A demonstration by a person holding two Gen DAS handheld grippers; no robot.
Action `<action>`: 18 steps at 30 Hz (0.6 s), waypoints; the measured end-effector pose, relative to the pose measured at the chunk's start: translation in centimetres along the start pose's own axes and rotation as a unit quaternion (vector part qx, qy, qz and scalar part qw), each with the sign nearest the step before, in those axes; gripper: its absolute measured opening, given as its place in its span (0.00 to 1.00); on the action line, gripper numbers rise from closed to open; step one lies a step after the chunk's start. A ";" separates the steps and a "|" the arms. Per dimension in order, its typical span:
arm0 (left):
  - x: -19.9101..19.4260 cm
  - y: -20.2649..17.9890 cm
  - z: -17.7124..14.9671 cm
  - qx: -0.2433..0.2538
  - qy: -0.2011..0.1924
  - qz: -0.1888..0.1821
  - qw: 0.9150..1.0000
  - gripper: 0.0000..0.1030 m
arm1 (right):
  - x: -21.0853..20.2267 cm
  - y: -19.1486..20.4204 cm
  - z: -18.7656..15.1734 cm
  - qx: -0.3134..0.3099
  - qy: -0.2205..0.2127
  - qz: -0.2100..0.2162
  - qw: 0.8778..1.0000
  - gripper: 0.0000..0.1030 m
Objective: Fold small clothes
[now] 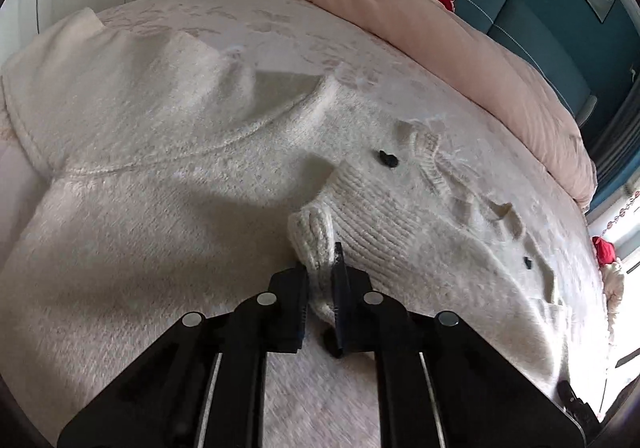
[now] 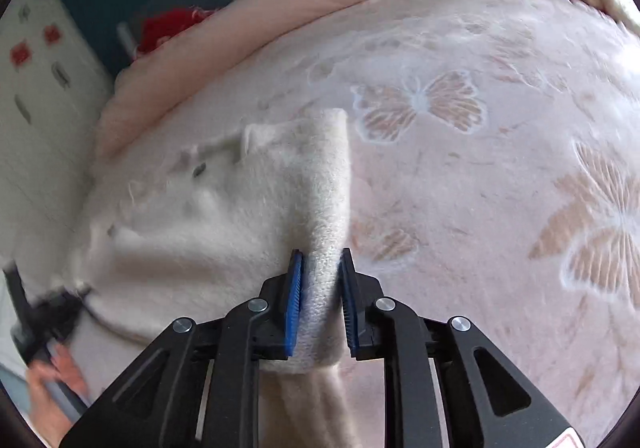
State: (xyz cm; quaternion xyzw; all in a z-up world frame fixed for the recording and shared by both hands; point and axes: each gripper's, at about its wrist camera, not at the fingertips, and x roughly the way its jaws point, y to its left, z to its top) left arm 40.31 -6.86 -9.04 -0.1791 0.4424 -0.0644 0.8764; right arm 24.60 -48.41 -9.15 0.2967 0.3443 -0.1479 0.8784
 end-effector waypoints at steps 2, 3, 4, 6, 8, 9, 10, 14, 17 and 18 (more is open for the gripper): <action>-0.4 0.2 0.1 0.000 0.005 -0.006 1.000 0.11 | -1.9 1.3 1.3 -0.018 -0.044 0.000 0.999 0.31; -0.3 0.4 0.0 -0.001 0.011 -0.005 1.000 0.12 | -2.0 2.5 2.3 -0.045 -0.053 0.001 0.998 0.40; -0.1 0.6 0.0 -0.008 0.016 -0.008 1.000 0.12 | -1.5 3.3 3.1 -0.064 -0.049 -0.003 0.997 0.56; 0.2 0.9 0.0 -0.017 0.020 -0.008 1.000 0.13 | 1.1 4.9 4.7 -0.107 -0.018 -0.026 0.994 0.60; 0.1 0.8 0.1 -0.023 0.022 -0.007 0.999 0.14 | 4.2 5.5 5.6 -0.129 0.003 -0.067 0.989 0.60; 0.2 0.8 0.2 -0.024 0.023 -0.005 0.999 0.15 | 5.3 5.3 5.9 -0.131 0.012 -0.081 0.988 0.60; 0.4 0.6 0.3 -0.024 0.022 -0.003 0.999 0.15 | 6.1 4.8 6.2 -0.126 0.015 -0.095 0.987 0.60; 0.0 -0.2 0.9 -0.001 -0.006 -0.021 1.000 0.08 | 8.5 2.2 6.7 -0.057 0.058 -0.048 0.995 0.11; -2.2 -0.8 1.4 0.022 -0.068 -0.047 0.996 0.07 | 4.9 1.9 7.0 -0.022 -0.019 0.031 0.999 0.10; -2.1 -0.7 1.5 0.020 -0.074 -0.039 0.996 0.08 | 4.4 1.6 7.1 -0.012 -0.035 0.030 0.999 0.10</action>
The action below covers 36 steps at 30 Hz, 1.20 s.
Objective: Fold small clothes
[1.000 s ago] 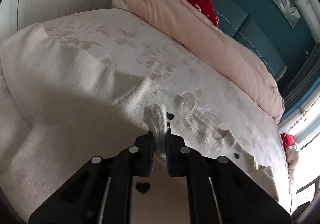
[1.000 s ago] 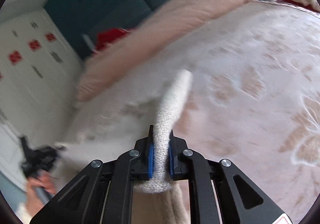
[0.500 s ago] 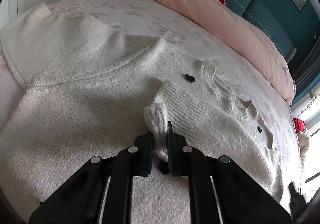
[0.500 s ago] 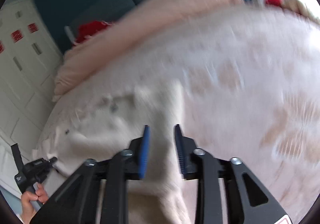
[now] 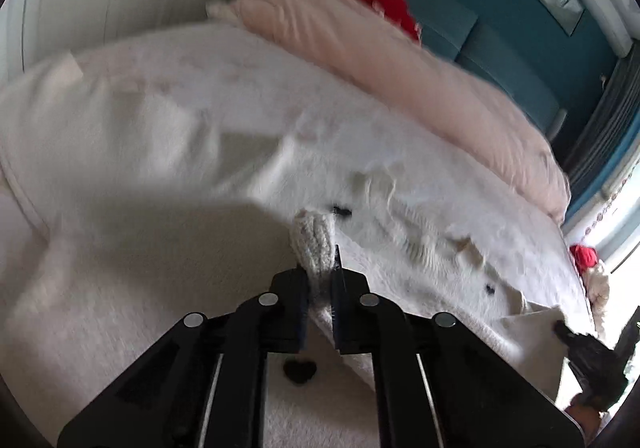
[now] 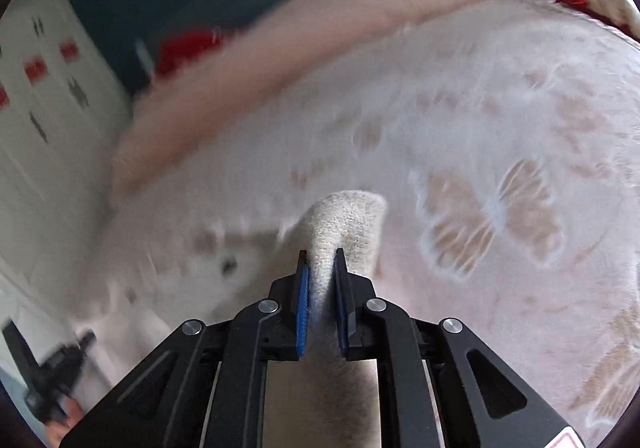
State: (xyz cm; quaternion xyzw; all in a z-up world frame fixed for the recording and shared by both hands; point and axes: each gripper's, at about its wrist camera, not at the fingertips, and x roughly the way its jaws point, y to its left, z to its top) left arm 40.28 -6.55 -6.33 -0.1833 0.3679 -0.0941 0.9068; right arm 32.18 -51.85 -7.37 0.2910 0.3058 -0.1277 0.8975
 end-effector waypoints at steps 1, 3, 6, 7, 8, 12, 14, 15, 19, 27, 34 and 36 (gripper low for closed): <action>0.5 0.2 0.0 -0.001 0.005 0.011 1.000 0.08 | 0.1 -0.5 -0.1 0.003 -0.005 -0.015 1.000 0.11; 3.3 1.1 -0.9 -0.002 0.056 0.042 0.998 0.08 | 3.5 -1.4 -1.1 -0.012 0.063 -0.068 0.996 0.13; 2.8 1.3 -1.5 0.005 0.056 0.034 0.998 0.12 | 2.2 -1.4 -1.4 -0.001 0.042 -0.067 0.997 0.25; 2.5 1.4 -1.5 -0.001 0.060 0.029 0.998 0.14 | 0.9 -1.1 -1.4 0.002 0.027 -0.066 0.997 0.25; 1.9 1.7 -1.5 -0.012 0.068 0.016 0.997 0.15 | -0.7 -0.7 -1.4 -0.001 0.012 -0.049 0.999 0.25; 0.8 2.2 -2.0 -0.012 0.076 0.015 0.997 0.21 | -4.1 1.9 -4.0 -0.064 0.028 -0.005 0.998 0.21; 1.0 1.9 -2.8 0.010 0.077 0.026 0.997 0.22 | -2.6 2.1 -6.7 -0.111 0.092 -0.034 0.989 0.16; 0.8 1.5 -3.0 0.020 0.075 0.032 0.997 0.22 | -1.4 1.8 -7.9 -0.129 0.114 -0.062 0.983 0.14; -2.1 1.5 -3.7 0.030 0.084 0.036 0.995 0.31 | -3.1 3.1 -8.5 -0.145 0.094 -0.071 0.982 0.14; -15.1 9.3 -8.0 0.066 0.076 0.083 0.991 0.68 | -14.7 -1.3 -14.8 -0.058 0.104 -0.055 0.991 0.43; -21.4 17.7 -12.0 -0.031 0.111 0.093 0.989 0.78 | -22.1 -2.6 -25.6 -0.033 0.185 -0.015 0.982 0.49; -22.5 18.4 -13.1 -0.056 0.104 0.076 0.990 0.80 | -22.5 -1.8 -27.1 -0.038 0.188 0.001 0.981 0.52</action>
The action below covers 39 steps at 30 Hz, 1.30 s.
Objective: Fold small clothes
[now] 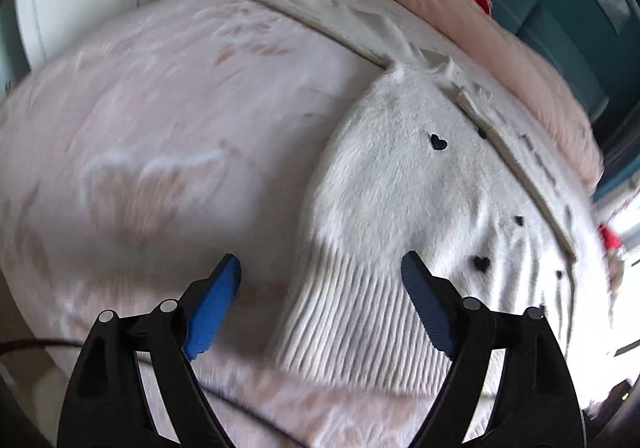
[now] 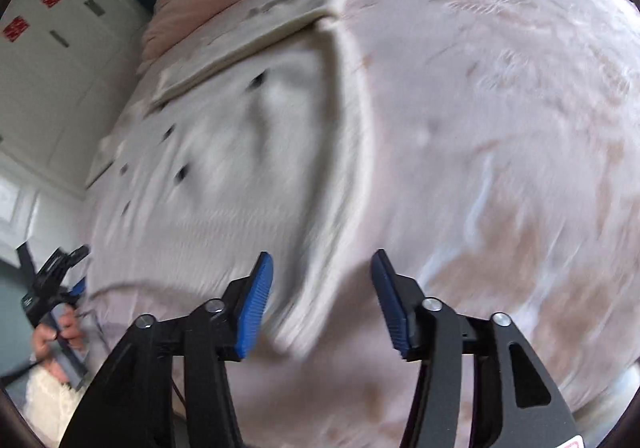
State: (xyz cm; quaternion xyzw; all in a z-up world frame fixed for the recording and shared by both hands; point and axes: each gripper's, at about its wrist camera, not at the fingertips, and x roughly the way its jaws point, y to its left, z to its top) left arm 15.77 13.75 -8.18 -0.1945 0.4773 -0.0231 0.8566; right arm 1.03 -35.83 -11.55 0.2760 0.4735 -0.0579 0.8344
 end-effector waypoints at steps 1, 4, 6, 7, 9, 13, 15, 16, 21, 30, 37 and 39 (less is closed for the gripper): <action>-0.1 -0.1 -0.3 0.001 -0.003 -0.004 1.000 0.84 | 0.2 0.6 -0.4 -0.007 0.000 0.000 1.000 0.52; 0.2 -1.2 -1.2 0.035 0.004 0.012 0.999 0.87 | 1.4 1.8 -0.5 -0.017 -0.009 0.006 1.000 0.52; 0.7 -2.2 -1.4 0.062 0.006 0.039 0.997 0.71 | 1.9 2.3 0.2 -0.017 -0.017 0.007 1.000 0.10; 0.9 -2.5 -1.4 0.070 0.008 0.049 0.996 0.39 | 1.8 2.1 0.4 -0.013 -0.016 0.012 1.000 0.10; 0.7 -2.5 -1.0 0.074 0.033 0.028 0.996 0.08 | 0.3 1.8 1.0 0.003 -0.035 0.025 0.999 0.09; -3.0 -2.6 -0.9 0.065 0.036 -0.004 0.997 0.07 | -4.9 1.4 1.3 -0.024 -0.072 0.003 0.997 0.07; -4.3 -2.9 -1.9 0.074 0.042 -0.015 0.996 0.07 | -6.4 0.9 0.6 -0.037 -0.069 -0.012 0.997 0.07; -4.6 -3.0 -2.5 0.079 0.048 -0.015 0.996 0.07 | -6.8 0.4 0.1 -0.043 -0.065 -0.021 0.997 0.07; -4.7 -2.0 -7.5 0.087 0.102 -0.009 0.991 0.07 | -6.8 -3.5 -3.7 -0.029 -0.009 -0.053 0.998 0.07; -6.6 -2.0 -7.7 0.089 0.069 -0.004 0.994 0.19 | -7.3 -3.4 -5.1 -0.032 0.001 -0.112 0.993 0.24; -10.6 -4.8 -2.9 0.174 -0.045 0.117 0.977 0.49 | -9.9 3.5 -4.9 -0.112 -0.094 -0.107 0.984 0.26; -10.9 -5.3 -2.1 0.181 -0.060 0.130 0.973 0.51 | -8.6 6.0 -4.8 -0.140 -0.088 -0.094 0.982 0.27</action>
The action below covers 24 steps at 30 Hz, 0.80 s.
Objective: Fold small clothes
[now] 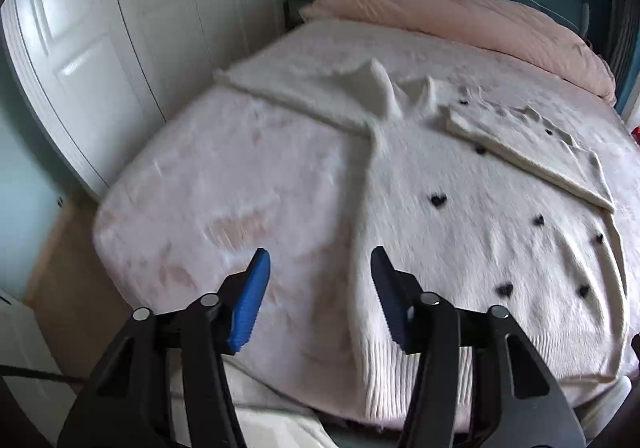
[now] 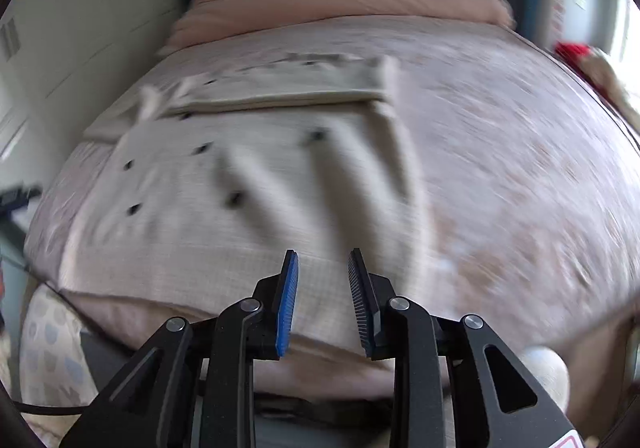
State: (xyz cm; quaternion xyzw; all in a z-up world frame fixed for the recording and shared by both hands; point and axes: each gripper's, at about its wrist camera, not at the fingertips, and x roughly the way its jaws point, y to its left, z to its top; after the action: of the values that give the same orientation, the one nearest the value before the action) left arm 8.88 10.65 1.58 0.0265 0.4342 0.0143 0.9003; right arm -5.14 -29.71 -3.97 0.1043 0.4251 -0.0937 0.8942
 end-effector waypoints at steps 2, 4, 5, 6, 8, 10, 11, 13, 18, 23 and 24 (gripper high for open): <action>0.1 -0.1 0.8 -0.001 -0.004 0.001 1.000 0.51 | 1.1 2.0 0.8 -0.008 0.006 0.028 1.000 0.28; 0.3 -0.5 1.2 0.003 -0.008 0.007 1.000 0.51 | 2.1 4.5 1.7 -0.015 0.006 0.045 0.999 0.31; 0.4 -0.8 1.4 0.007 -0.013 0.013 1.000 0.51 | 2.4 5.6 2.0 -0.021 0.005 0.051 0.998 0.31; 0.7 -1.0 1.8 0.008 -0.014 0.018 1.000 0.51 | 2.7 6.6 2.3 -0.028 0.004 0.055 0.998 0.32; 1.2 -1.1 2.1 0.008 -0.014 0.016 1.000 0.51 | 3.0 8.8 3.0 -0.048 -0.002 0.059 0.997 0.34; 1.8 -1.4 2.3 0.007 -0.011 0.013 1.000 0.51 | 3.5 10.2 3.5 -0.061 -0.003 0.064 0.996 0.38; 2.2 -1.5 2.5 0.006 -0.009 0.013 1.000 0.51 | 3.8 10.9 3.7 -0.065 -0.001 0.065 0.996 0.38; 2.7 -1.6 2.7 0.006 -0.007 0.011 1.000 0.51 | 4.5 11.6 4.0 -0.068 0.006 0.069 0.995 0.38; 4.4 -1.4 3.2 0.007 0.002 0.015 1.000 0.51 | 6.2 12.9 3.7 -0.074 0.027 0.071 0.994 0.38; 5.9 -0.9 3.8 0.001 0.009 0.017 1.000 0.51 | 7.6 13.5 3.3 -0.076 0.047 0.070 0.994 0.38; 6.5 -0.7 4.1 -0.002 0.013 0.015 1.000 0.54 | 7.8 13.6 3.2 -0.077 0.049 0.069 0.993 0.38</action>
State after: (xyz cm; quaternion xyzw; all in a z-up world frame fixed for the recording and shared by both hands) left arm 16.08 10.11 -0.99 0.0307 0.4458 0.0288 0.8941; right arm 5.58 -18.10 -6.64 0.0693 0.4665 0.0067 0.8818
